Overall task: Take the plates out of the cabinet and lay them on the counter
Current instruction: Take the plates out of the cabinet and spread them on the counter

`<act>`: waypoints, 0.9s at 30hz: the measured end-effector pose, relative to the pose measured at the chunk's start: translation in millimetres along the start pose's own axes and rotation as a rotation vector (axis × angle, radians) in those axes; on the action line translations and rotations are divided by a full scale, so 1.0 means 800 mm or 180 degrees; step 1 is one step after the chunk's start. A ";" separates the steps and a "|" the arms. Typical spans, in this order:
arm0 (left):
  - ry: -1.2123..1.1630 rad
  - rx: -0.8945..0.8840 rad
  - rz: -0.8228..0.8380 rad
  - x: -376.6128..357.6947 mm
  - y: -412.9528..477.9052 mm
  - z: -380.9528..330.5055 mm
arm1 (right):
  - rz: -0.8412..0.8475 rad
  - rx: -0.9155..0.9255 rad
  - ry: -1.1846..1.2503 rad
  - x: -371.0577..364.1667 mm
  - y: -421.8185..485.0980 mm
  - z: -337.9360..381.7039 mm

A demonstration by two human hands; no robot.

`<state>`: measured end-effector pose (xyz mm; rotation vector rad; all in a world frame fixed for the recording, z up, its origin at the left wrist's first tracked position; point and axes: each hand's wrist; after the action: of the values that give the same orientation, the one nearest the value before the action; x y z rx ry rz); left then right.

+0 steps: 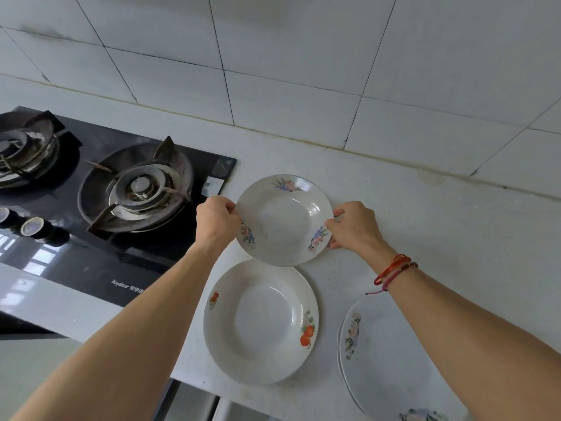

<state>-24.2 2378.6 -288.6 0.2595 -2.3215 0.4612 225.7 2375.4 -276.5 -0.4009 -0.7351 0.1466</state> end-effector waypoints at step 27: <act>0.0106 -0.0257 -0.0064 -0.041 0.035 -0.010 | -0.0217 -0.0031 -0.0104 -0.002 0.049 -0.029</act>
<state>-4.7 2409.2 -313.3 0.2339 -2.2968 0.3582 240.5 2403.4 -308.9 -0.3831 -0.7810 0.0856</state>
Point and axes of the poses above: each hand's wrist, its own y-axis towards the middle knuckle, its own x-axis out of the back of the hand, z = x × y, and after that the axes turned 6 degrees about z, right-handed
